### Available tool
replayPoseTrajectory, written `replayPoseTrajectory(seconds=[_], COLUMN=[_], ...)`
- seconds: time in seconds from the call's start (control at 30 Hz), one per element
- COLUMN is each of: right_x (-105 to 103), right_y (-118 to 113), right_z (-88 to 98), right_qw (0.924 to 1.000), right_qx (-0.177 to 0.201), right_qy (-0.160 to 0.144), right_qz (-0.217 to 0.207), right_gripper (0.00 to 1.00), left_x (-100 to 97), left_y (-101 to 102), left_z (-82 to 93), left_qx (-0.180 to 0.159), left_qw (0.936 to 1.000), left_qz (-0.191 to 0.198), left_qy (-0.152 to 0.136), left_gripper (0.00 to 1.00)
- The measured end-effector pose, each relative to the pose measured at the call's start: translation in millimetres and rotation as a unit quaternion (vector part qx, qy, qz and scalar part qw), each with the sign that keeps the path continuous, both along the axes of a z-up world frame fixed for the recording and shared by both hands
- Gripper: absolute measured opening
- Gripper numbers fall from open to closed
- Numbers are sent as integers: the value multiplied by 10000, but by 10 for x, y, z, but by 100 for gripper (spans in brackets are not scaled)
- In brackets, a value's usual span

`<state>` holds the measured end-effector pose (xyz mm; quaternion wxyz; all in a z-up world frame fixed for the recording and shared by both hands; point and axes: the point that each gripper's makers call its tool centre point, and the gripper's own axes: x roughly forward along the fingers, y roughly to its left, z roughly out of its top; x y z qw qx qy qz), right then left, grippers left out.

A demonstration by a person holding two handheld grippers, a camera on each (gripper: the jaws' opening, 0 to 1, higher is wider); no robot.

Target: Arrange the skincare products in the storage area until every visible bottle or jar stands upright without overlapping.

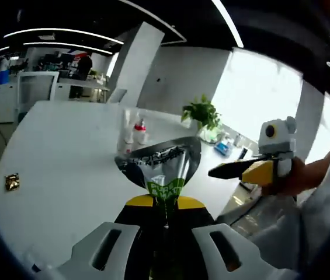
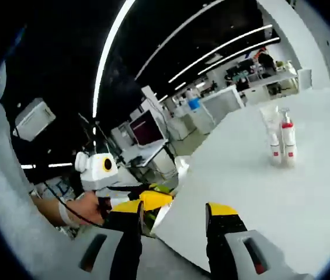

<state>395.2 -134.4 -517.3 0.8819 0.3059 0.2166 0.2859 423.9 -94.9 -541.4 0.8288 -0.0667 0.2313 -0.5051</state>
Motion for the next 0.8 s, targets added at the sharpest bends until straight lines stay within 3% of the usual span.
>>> replayPoseTrajectory(seconds=[0.07,0.1,0.17,0.2,0.23,0.3,0.43,0.53,0.6,0.63,0.7,0.8], right_x=[-26,-24,-63,-83,-89,-115,-147,-133,-143,-149,-148,-145], right_y=[90,101,155,171,175,186,178,133,106,98,75,72], right_z=[49,52,60,48,45,46,89,64,23,23,59,107], right_qw=[9983,9975,9965,9952,9949,9935,9912,9914,9919,9931,9953,9951], right_qx=[572,684,822,953,981,1100,1291,1263,1199,1118,931,966], right_qy=[105,149,171,229,239,275,290,310,386,319,135,124], right_qz=[23,-36,23,-22,-24,-33,-39,-153,-188,-184,-221,-137], right_gripper=[42,42,43,41,40,36,23,19,10,9,8,6], left_x=[-91,-116,-180,-222,-234,-311,-494,-594,-563,-576,-577,-541], left_y=[-3,3,-6,-37,-65,-125,-174,-197,-209,-230,-243,-237], left_z=[10,5,-3,26,67,119,84,64,106,79,89,147], left_qx=[-18,-26,48,274,241,200,462,537,759,885,795,699], left_qw=[10000,10000,9999,9984,9982,9980,9951,9928,9819,9807,9834,9804], left_qz=[-30,12,54,-248,-259,-347,-542,-674,-786,-821,-780,-778], left_qy=[-4,-11,-82,-421,-493,-484,-681,-832,-1548,-1541,-1434,-1671], left_gripper=[7,7,7,7,7,7,7,8,8,9,9,15])
